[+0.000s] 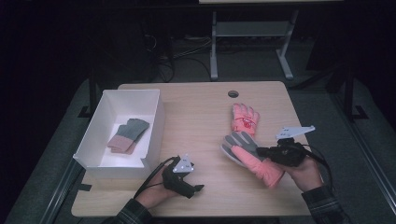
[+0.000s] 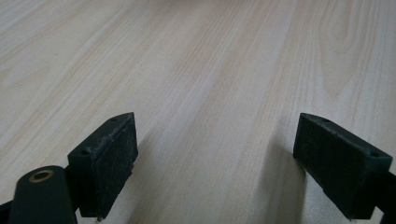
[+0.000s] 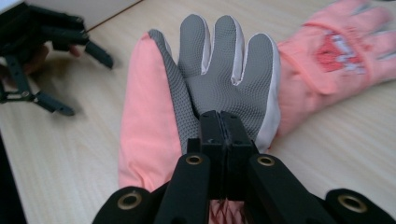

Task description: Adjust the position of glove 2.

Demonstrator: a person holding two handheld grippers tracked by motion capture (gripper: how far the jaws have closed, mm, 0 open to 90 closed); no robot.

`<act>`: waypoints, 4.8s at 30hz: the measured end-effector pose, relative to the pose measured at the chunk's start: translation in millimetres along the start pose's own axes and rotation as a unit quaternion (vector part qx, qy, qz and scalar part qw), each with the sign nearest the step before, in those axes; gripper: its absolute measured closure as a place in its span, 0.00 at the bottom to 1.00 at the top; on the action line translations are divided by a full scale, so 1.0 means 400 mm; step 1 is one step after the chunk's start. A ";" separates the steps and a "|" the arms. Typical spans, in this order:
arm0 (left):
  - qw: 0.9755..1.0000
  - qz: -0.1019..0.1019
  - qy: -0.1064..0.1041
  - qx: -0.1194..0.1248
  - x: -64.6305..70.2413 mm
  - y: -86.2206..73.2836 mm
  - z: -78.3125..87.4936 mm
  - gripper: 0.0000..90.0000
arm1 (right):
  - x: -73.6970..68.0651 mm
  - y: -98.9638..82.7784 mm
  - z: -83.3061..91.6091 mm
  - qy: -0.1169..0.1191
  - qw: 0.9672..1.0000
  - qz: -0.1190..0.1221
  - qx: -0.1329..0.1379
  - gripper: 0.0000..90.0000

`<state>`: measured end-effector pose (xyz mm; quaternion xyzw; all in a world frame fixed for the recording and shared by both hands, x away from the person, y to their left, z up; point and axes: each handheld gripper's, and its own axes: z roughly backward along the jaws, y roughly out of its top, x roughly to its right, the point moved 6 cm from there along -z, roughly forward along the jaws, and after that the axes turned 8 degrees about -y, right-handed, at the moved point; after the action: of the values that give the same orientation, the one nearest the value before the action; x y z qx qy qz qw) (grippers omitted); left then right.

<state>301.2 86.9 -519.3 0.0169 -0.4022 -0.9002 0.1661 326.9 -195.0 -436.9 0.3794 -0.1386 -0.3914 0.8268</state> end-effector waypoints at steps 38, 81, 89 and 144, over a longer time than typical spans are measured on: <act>1.000 0.001 -0.001 -0.004 0.001 -0.001 0.001 0.15 | 0.105 -0.040 -0.172 -0.086 0.994 -0.030 -0.058 0.70; 1.000 -0.001 -0.001 -0.005 -0.001 -0.001 0.001 0.15 | 0.168 0.043 -0.126 -0.097 0.992 -0.087 -0.008 0.64; 1.000 -0.001 -0.001 -0.007 -0.001 -0.001 0.001 0.15 | 0.173 0.028 -0.198 -0.108 0.989 -0.095 -0.041 0.63; 1.000 0.001 0.001 -0.006 -0.001 0.000 0.000 0.15 | -0.061 0.137 -0.023 0.106 0.989 0.101 0.007 0.98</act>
<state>301.5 86.9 -519.2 0.0164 -0.3969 -0.9024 0.1671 345.3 -149.5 -401.1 0.4083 -0.0901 -0.2627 0.8696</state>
